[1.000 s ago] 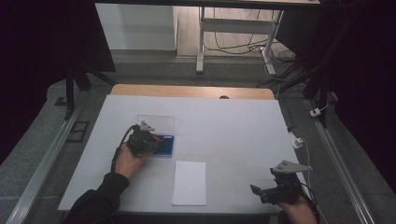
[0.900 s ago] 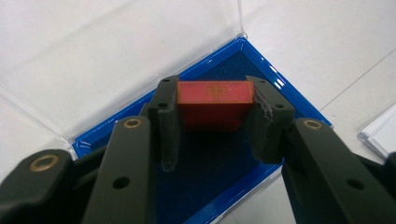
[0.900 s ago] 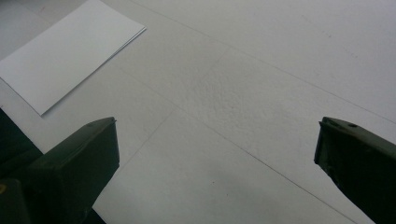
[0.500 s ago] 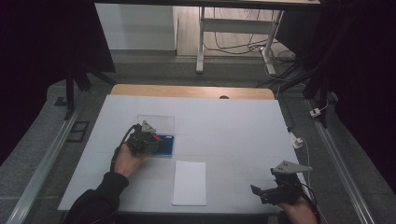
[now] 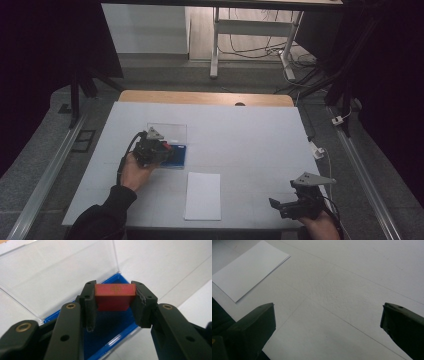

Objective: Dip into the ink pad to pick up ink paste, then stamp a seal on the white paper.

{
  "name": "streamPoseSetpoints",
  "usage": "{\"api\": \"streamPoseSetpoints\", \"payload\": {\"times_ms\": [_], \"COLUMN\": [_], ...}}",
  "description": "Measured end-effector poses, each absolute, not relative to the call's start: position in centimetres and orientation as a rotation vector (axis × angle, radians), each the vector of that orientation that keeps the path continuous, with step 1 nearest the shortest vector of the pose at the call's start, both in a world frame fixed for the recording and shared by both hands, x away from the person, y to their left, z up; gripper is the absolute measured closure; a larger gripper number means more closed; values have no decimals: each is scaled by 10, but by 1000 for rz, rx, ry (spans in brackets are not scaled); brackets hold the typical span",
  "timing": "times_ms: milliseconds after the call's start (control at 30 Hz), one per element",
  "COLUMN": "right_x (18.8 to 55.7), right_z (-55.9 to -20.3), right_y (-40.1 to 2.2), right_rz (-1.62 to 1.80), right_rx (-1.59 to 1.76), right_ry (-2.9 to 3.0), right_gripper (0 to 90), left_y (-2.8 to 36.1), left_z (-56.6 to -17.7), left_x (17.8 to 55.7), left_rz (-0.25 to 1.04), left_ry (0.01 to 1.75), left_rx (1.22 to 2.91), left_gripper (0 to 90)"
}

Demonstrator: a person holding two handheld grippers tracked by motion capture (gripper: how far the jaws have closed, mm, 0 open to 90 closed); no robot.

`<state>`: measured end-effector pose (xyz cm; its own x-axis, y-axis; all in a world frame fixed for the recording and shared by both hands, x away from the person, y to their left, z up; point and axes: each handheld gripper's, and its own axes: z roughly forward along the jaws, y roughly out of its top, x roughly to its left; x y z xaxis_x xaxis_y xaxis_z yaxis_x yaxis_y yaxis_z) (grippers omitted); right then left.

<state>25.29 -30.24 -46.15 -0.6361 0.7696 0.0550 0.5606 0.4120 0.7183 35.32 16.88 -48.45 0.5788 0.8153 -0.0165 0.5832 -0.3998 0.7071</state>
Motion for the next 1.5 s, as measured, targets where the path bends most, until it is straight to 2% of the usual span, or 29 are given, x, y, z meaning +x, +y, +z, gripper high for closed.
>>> {"api": "streamPoseSetpoints", "payload": {"times_ms": [733, 1500], "right_x": [253, 253], "right_z": [-462, -461], "right_y": [-304, -305], "right_rz": [1077, 1081], "right_rx": [1171, 1171], "right_ry": [2382, 2382], "right_gripper": [0, 0], "left_y": [183, 145], "left_z": [-460, -455], "left_x": [330, 313], "left_rz": [389, 312], "left_ry": [1078, 899], "left_rx": [2063, 2122], "left_gripper": [582, 582]}}
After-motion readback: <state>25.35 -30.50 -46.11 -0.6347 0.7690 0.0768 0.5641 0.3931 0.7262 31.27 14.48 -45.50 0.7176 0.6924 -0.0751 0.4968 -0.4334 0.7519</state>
